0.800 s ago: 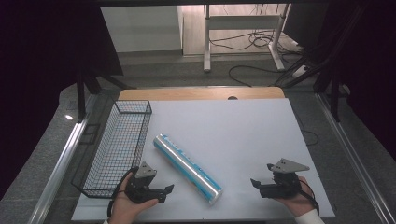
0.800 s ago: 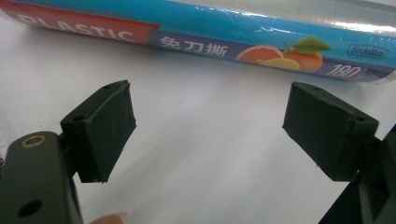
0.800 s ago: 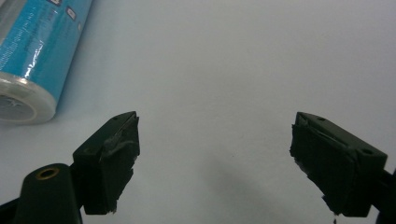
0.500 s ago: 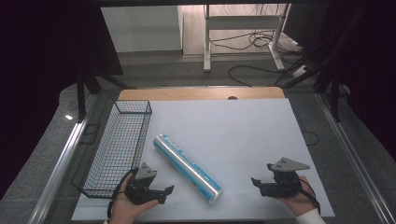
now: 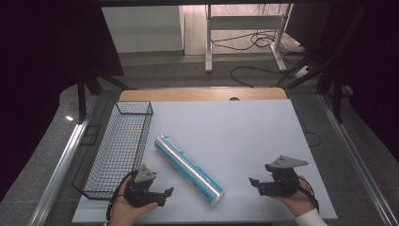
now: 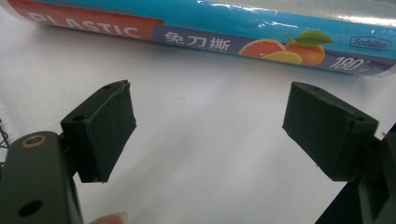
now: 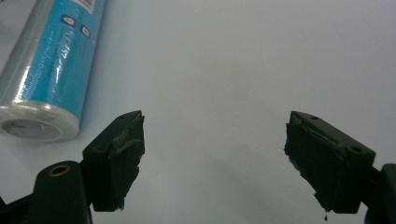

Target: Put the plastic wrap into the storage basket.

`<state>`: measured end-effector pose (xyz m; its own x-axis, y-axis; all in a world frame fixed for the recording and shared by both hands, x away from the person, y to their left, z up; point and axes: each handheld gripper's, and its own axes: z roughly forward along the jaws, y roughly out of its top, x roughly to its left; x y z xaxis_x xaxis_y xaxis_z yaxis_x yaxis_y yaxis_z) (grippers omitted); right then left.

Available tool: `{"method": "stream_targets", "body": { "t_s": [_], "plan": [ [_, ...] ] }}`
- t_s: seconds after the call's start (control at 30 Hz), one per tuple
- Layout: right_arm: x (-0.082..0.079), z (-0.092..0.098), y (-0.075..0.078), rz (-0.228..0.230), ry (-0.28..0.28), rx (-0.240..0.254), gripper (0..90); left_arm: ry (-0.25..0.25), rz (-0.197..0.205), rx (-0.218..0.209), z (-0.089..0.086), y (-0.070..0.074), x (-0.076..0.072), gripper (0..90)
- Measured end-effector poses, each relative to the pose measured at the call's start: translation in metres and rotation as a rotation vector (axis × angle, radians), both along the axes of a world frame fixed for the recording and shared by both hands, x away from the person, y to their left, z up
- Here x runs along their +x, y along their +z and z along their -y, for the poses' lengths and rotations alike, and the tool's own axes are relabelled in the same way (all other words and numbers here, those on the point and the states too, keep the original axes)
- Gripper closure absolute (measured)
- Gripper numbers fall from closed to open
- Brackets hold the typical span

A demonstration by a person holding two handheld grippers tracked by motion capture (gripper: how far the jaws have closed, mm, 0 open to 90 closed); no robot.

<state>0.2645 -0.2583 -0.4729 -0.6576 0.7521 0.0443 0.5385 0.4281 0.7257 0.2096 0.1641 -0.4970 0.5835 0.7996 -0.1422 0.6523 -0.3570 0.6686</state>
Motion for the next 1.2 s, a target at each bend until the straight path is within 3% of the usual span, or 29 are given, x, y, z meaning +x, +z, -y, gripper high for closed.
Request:
{"method": "stream_targets", "body": {
  "t_s": [0.37, 0.8, 1.2],
  "plan": [
    [0.013, -0.021, 0.012, -0.041, 0.010, 0.018, 20.8, 0.006, -0.005, -0.006, -0.002, 0.001, -0.003, 16.5],
    [0.044, -0.088, 0.026, -0.123, 0.095, -0.013, 20.8, 0.016, 0.006, -0.004, -0.005, 0.000, -0.005, 16.8],
    [0.057, -0.132, 0.023, -0.171, 0.168, -0.025, 20.6, 0.012, 0.000, -0.002, -0.006, -0.001, -0.006, 16.8]
  ]
}}
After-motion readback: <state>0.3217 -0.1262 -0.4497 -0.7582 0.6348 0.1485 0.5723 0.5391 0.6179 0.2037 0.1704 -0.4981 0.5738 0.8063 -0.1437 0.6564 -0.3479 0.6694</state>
